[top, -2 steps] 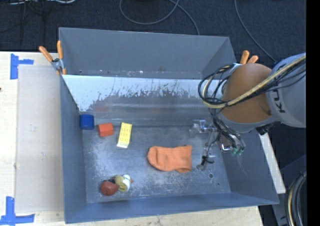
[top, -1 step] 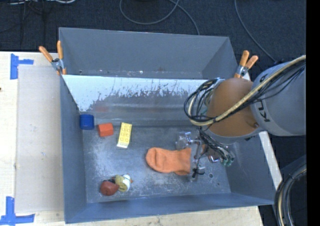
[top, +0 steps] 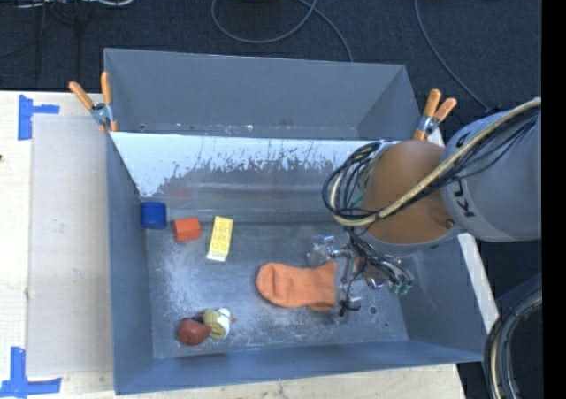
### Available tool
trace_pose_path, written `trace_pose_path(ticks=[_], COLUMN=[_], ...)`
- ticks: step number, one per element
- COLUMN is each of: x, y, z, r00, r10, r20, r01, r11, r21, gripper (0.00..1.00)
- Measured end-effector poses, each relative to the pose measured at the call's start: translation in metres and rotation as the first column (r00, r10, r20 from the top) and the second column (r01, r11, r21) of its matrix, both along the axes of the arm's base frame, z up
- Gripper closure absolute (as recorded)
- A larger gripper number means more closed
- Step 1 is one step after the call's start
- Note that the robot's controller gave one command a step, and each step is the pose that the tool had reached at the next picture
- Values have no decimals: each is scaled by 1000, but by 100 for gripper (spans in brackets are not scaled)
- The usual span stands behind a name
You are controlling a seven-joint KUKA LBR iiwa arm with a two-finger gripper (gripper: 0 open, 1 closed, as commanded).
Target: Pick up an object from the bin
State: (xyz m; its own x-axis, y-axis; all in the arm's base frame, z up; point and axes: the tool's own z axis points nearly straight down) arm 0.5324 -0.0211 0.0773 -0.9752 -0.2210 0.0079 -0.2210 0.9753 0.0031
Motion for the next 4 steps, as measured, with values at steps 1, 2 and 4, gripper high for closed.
trace_pose_path(ticks=[1,2,4], x=[-32,-32,-35], y=[-45,-44,-52], z=[-8,-8,56], r00=[981,981,949], r10=[193,194,316], r20=[0,0,-4], r01=[-193,-194,-316], r11=[981,981,949], r21=[3,2,7], gripper=[100,100,100])
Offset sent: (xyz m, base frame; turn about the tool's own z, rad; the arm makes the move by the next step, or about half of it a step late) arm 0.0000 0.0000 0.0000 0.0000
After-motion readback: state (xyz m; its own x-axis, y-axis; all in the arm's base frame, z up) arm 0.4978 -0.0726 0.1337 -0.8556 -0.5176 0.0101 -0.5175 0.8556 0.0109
